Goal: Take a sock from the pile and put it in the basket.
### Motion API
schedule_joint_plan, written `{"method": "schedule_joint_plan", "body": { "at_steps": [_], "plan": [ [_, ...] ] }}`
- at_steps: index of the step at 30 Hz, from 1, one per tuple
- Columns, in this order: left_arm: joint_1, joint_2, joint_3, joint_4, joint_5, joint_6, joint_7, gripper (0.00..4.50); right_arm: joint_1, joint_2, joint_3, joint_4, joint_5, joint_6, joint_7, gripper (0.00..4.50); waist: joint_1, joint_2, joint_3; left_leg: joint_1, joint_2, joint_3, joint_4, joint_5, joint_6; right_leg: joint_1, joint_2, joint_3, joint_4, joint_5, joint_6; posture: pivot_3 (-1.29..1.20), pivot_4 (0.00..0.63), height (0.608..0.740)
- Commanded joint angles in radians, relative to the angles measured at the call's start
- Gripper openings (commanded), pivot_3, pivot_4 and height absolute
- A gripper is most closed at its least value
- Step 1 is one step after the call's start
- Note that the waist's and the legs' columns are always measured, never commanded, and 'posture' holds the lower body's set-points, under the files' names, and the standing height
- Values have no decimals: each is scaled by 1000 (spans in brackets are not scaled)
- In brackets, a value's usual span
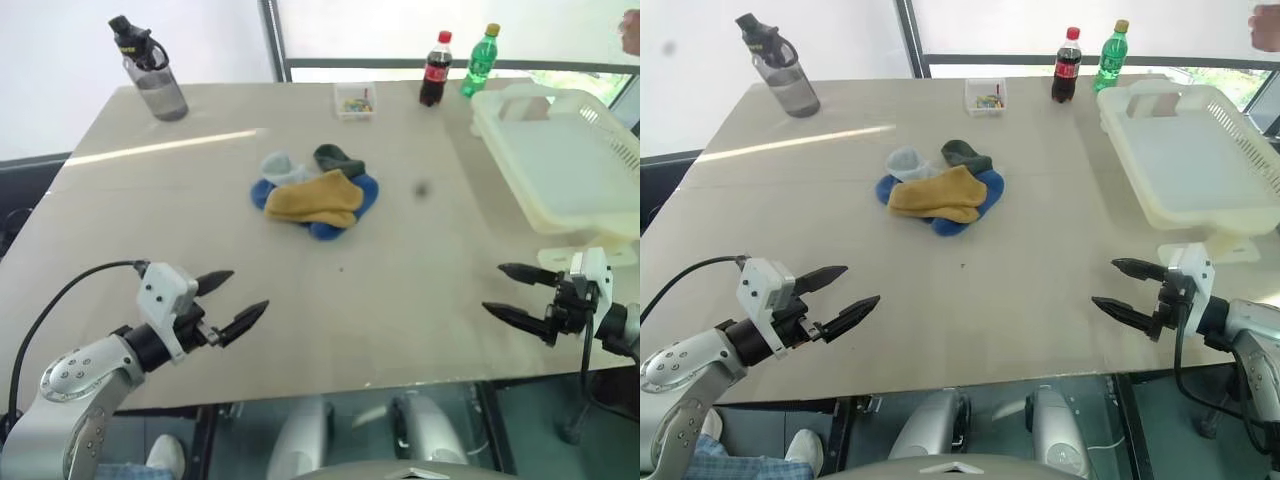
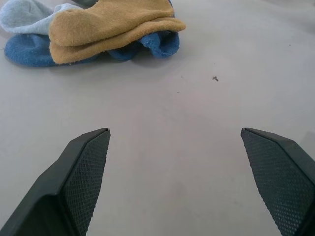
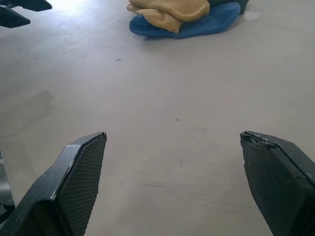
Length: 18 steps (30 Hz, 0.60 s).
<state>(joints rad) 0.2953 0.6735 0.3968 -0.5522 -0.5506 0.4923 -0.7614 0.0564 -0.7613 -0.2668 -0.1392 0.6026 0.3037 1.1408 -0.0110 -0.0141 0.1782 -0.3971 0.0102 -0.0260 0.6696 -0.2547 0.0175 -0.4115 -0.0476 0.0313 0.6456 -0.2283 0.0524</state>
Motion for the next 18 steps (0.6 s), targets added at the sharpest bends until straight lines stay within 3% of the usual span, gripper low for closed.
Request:
{"method": "schedule_joint_plan", "body": {
  "at_steps": [1,18],
  "plan": [
    [-3,18,34,-17,-19,-5,-10,4500,-12,-4,-33,-31,10,-13,-10,4442,0,0,0,0,0,0,0,0,0,0,0,0,0,0,0,0,150,740],
    [-17,20,40,-16,-42,-9,-9,4500,-41,8,-9,-51,9,6,-52,4442,0,0,0,0,0,0,0,0,0,0,0,0,0,0,0,0,150,740]
  ]
}}
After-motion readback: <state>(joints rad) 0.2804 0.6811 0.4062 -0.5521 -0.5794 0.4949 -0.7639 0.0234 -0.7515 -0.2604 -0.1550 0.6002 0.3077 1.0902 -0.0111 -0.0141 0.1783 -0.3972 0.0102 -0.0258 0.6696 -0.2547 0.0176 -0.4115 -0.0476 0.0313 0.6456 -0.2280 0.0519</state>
